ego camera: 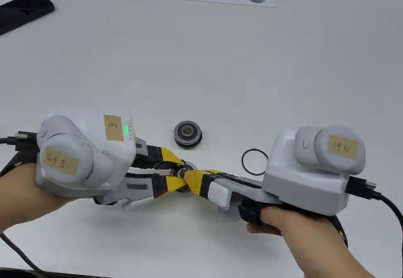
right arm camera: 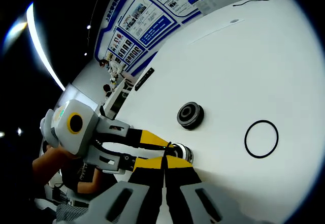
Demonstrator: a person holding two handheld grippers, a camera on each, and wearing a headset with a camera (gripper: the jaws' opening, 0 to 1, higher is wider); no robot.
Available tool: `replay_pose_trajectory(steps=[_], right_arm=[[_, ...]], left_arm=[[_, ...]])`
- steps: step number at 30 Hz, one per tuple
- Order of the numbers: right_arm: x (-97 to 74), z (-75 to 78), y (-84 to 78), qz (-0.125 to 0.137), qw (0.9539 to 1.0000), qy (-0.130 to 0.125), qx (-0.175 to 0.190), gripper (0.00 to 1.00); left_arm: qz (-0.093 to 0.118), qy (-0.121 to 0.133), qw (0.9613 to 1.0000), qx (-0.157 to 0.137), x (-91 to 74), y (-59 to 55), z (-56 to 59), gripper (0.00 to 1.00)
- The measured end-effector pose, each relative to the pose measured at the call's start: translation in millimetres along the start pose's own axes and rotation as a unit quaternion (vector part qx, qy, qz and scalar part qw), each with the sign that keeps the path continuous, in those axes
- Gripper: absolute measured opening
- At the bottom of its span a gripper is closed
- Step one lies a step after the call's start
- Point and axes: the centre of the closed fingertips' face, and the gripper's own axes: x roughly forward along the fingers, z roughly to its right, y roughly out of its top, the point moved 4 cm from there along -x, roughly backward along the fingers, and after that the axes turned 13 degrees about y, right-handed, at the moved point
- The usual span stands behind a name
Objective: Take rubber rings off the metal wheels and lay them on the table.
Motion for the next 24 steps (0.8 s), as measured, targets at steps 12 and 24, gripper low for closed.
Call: replay_pose_trajectory(steps=[12, 24], right_arm=[[-1.7, 4.0, 0.2, 0.006, 0.9995, -0.013, 0.028, 0.02], [-2.1, 4.4, 0.1, 0.007, 0.999, -0.013, 0.042, 0.02]], left_arm=[[0.002, 0.019, 0.9996, -0.021, -0.2, -1.0, 0.3, 0.13], [-0.003, 0.013, 0.9999, -0.006, -0.3, 0.1, -0.1, 0.14]])
